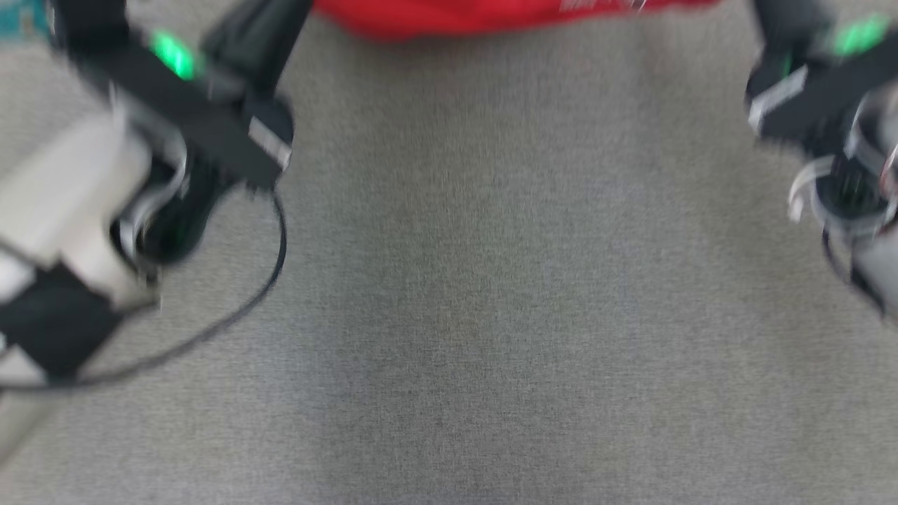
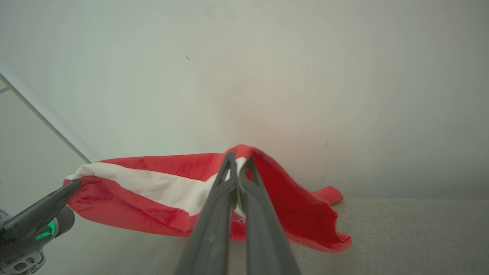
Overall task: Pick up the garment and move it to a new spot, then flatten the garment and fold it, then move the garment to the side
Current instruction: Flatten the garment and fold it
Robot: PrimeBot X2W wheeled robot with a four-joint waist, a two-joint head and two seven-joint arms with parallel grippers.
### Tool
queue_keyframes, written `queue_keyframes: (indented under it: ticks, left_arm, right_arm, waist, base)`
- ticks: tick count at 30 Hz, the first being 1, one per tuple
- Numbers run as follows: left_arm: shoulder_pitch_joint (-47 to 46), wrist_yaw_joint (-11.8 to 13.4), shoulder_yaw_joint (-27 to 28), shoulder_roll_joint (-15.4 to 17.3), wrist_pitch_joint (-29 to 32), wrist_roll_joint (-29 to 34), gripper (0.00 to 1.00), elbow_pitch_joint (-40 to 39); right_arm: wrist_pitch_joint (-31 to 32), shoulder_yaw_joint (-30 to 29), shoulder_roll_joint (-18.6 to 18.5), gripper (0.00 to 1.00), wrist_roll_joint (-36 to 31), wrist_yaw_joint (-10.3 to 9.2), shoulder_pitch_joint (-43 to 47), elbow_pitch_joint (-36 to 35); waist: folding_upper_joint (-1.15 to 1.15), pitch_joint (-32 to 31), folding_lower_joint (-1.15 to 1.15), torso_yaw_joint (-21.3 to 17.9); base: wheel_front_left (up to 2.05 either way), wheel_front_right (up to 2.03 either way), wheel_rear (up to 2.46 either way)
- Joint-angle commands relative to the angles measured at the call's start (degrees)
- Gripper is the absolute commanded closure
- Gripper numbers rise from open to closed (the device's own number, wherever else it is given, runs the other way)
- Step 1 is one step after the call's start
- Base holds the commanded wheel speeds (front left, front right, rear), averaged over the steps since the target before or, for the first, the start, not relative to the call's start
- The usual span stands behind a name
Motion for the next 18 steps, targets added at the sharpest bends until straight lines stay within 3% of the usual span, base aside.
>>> queue_keyframes:
  ticks: [1,9,18]
  left_arm:
    - [5.3,0.3,2.1,1.6,-0.3,1.9,1.0,-2.6]
    - [26.1,4.3,10.2,3.1,-0.3,8.7,1.0,-11.5]
    - [42.6,6.3,12.5,1.3,-0.3,15.4,1.0,-15.4]
  right_arm:
    - [-0.3,0.2,-1.9,1.0,1.1,-0.03,4.6,-2.4]
    - [-0.4,2.3,-6.3,1.0,3.4,-0.03,18.5,-9.8]
    - [0.0,4.2,-12.0,1.0,7.9,-0.03,30.3,-16.6]
  waist:
    - [0.0,-5.6,0.01,0.5]
    - [0.0,-13.1,0.01,0.9]
    - [0.0,-17.6,0.01,2.0]
  base:
    - [0.0,0.0,0.0]
    - [0.0,0.0,0.0]
    - [0.0,0.0,0.0]
